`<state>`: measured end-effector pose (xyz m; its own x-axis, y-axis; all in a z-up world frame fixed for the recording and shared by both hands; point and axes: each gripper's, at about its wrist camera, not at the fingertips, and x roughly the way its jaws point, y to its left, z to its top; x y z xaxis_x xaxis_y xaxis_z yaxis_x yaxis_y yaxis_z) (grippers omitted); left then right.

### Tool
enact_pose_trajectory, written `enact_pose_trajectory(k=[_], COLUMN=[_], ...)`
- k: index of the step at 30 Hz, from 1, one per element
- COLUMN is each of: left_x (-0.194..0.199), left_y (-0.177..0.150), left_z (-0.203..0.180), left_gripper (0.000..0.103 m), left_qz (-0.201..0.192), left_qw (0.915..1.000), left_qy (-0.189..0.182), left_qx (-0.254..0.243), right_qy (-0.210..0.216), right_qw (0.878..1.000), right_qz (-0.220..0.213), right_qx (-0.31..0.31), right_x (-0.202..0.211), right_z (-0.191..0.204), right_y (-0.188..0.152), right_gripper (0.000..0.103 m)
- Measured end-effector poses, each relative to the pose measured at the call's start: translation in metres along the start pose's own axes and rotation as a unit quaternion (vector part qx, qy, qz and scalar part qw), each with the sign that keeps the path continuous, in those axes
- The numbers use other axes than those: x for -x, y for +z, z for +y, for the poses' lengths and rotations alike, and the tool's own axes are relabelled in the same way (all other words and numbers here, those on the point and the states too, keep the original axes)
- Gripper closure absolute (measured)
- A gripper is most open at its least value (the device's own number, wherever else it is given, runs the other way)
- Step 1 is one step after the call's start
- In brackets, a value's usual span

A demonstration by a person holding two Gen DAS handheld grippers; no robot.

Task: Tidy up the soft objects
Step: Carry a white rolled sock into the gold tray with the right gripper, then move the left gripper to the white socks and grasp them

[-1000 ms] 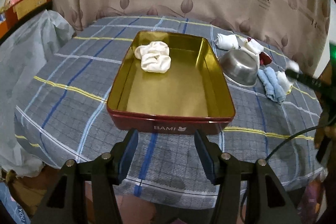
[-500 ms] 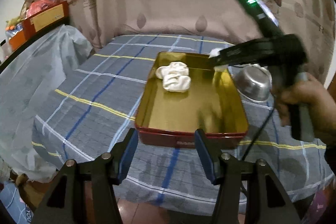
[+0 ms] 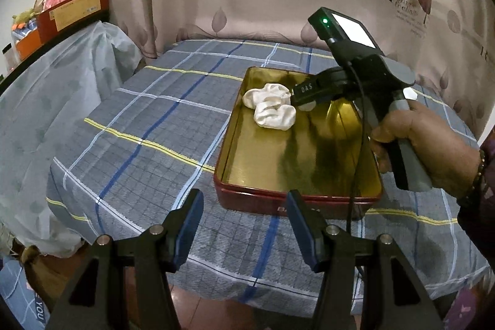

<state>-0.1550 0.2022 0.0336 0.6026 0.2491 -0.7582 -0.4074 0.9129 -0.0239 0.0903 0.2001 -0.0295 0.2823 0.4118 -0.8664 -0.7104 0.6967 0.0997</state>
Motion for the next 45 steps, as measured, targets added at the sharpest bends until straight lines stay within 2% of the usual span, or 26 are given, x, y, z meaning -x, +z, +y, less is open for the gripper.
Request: enact_pose_trajectory(k=[4,9,10,11,13,15,20,22,25,27,29,31,32,34,36,39,45], left_x=[-0.003,-0.006,-0.006,-0.006,-0.007,-0.009,-0.011,-0.011,-0.009,0.0,0.008,0.014,0.015,0.014,0.004,-0.021,-0.09], left_y=[0.0,-0.002,-0.003,-0.003,-0.005,-0.006,-0.014,-0.017,-0.02,-0.016,-0.007,0.011,0.023,0.049,0.084,0.131,0.198], left_z=[0.001,-0.001,-0.003,-0.004,-0.007,-0.01,-0.022,-0.029,-0.045,-0.059,-0.071,-0.087,-0.097,-0.114,-0.134,-0.167,-0.225], left_gripper=[0.046,0.046,0.046,0.046,0.046,0.046,0.046,0.046,0.046,0.046,0.046,0.046,0.046,0.046,0.046,0.046,0.046], left_qz=[0.005,0.008,0.006,0.005,0.005,0.008,0.014,0.014,0.012,-0.004,-0.017,-0.026,-0.028,-0.028,-0.025,-0.024,0.021], left_qw=[1.0,0.9999,0.9999,0.9998,0.9996,0.9995,0.9987,0.998,0.9951,0.9916,0.9867,0.9779,0.9716,0.9606,0.9454,0.9211,0.8742], left_qy=[0.002,0.009,0.011,0.015,0.02,0.021,0.02,0.019,0.003,-0.005,-0.028,-0.049,-0.06,-0.084,-0.111,-0.126,-0.169], left_qx=[0.004,-0.001,-0.005,-0.008,-0.017,-0.023,-0.043,-0.059,-0.098,-0.129,-0.159,-0.202,-0.227,-0.264,-0.306,-0.368,-0.455], right_qy=[-0.014,-0.027,-0.028,-0.033,-0.052,-0.067,-0.174,-0.233,-0.29,-0.316,-0.309,-0.286,-0.285,-0.275,-0.274,-0.26,-0.238], right_qw=[1.0,0.994,0.992,0.99,0.983,0.978,0.962,0.95,0.933,0.925,0.923,0.92,0.919,0.922,0.923,0.923,0.925], right_qz=[-0.024,-0.102,-0.119,-0.137,-0.169,-0.185,-0.171,-0.149,-0.116,-0.099,-0.084,-0.099,-0.099,-0.094,-0.099,-0.108,-0.12], right_qx=[0.001,-0.016,-0.022,-0.029,-0.053,-0.076,-0.126,-0.147,-0.177,-0.186,-0.212,-0.247,-0.252,-0.254,-0.252,-0.261,-0.27], right_x=[0.009,0.052,0.063,0.074,0.097,0.114,0.143,0.149,0.155,0.155,0.155,0.162,0.162,0.16,0.16,0.16,0.161], right_z=[0.003,-0.008,-0.012,-0.019,-0.037,-0.058,-0.132,-0.169,-0.217,-0.24,-0.259,-0.273,-0.275,-0.277,-0.277,-0.277,-0.28], right_y=[0.002,-0.012,-0.02,-0.031,-0.061,-0.091,-0.18,-0.213,-0.251,-0.27,-0.283,-0.292,-0.292,-0.291,-0.29,-0.292,-0.293], right_gripper=[0.056,0.053,0.047,0.036,0.031,0.03,0.028,0.027,0.027,0.027,0.027,0.025,0.021,0.021,0.02,0.017,0.017])
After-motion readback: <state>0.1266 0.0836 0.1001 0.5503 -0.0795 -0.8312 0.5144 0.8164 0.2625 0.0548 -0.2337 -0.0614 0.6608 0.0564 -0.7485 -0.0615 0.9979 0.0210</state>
